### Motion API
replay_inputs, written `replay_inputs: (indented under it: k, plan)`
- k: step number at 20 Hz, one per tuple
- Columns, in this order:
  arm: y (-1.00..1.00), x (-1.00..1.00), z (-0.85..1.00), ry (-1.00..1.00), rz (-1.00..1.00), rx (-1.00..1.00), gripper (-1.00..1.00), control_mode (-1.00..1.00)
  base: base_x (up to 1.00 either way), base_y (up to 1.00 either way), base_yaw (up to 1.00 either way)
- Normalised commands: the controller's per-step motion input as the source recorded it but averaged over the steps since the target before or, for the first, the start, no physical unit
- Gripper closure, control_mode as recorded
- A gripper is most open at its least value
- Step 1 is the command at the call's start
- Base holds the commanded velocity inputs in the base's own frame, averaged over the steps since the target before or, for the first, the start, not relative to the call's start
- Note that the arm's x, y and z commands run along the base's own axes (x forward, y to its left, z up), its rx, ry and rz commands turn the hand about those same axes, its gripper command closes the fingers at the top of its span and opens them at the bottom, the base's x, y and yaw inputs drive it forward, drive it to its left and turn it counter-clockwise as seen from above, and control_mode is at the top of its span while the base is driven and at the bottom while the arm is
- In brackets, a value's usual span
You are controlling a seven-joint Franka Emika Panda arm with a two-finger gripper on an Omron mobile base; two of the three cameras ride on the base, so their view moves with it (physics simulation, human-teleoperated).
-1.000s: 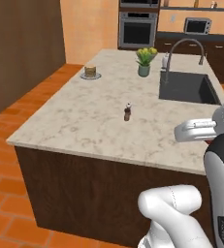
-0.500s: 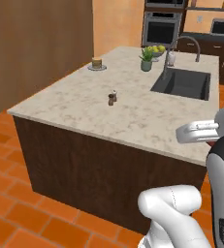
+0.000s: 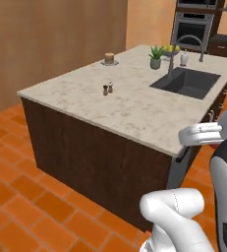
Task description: Take the strawberry from the fridge and place it on top of the pancake, located on the dining counter.
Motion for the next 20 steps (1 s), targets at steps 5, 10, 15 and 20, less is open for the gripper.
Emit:
replay_inputs:
  k: [5,10,15,20]
  plan:
    - [0.00,0.00,0.00,0.00,0.00,0.00,1.00,1.00,-0.26,-1.00,0.26]
    - [0.00,0.00,0.00,0.00,0.00,0.00,1.00,1.00,0.19,-1.00,0.24]
    - [0.00,0.00,0.00,0.00,0.00,0.00,1.00,1.00,0.49,-1.00,0.25]
    - [0.00,0.00,0.00,0.00,0.00,0.00,1.00,1.00,0.22,-1.00,0.22]
